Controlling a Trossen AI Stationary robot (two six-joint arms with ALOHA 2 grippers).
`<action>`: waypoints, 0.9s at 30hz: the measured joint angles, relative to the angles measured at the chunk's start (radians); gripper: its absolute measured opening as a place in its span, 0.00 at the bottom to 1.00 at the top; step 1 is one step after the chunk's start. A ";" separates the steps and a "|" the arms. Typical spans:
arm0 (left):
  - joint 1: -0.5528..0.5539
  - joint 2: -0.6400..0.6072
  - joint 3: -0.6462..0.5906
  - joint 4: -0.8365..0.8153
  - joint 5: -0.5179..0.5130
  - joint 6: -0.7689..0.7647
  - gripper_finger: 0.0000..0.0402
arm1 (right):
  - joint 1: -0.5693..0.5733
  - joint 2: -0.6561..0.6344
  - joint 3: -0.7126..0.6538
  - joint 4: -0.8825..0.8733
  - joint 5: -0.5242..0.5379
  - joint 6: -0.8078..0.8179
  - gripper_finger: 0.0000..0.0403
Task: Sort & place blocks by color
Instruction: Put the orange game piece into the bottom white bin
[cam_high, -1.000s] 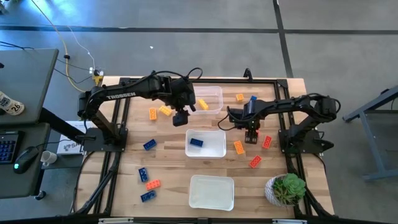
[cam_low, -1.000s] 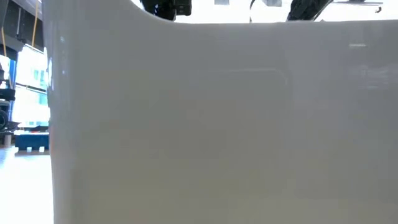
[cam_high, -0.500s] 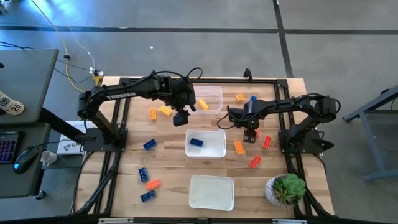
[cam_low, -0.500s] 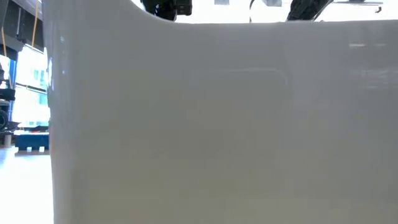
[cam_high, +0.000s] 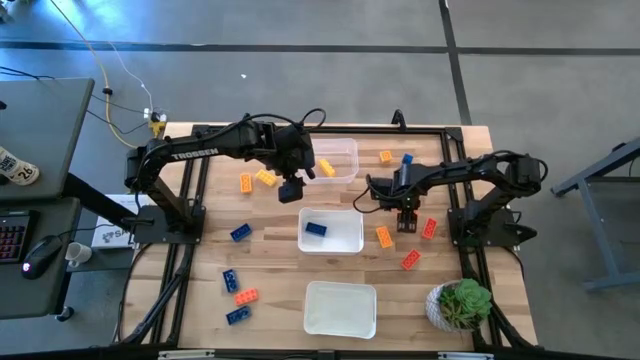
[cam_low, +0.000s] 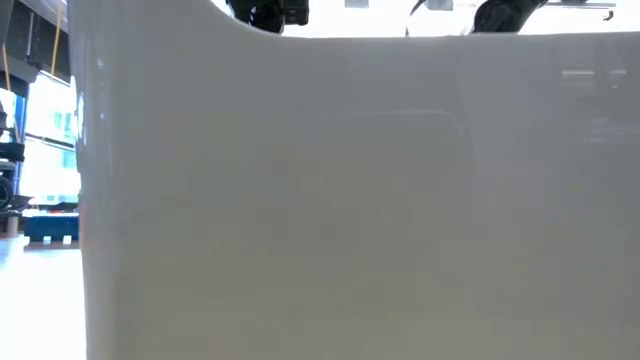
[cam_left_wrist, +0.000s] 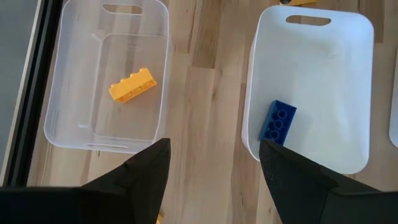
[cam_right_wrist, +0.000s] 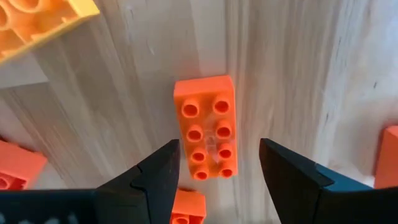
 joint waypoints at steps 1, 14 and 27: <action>0.000 0.000 0.000 0.000 0.000 0.000 0.58 | 0.000 0.000 -0.001 0.004 -0.003 -0.004 0.51; 0.000 0.000 0.000 0.000 0.000 0.001 0.58 | 0.000 0.000 -0.068 0.106 -0.001 0.005 0.51; 0.007 0.000 0.000 0.000 -0.090 0.019 0.58 | 0.001 0.000 -0.069 0.120 -0.031 0.005 0.42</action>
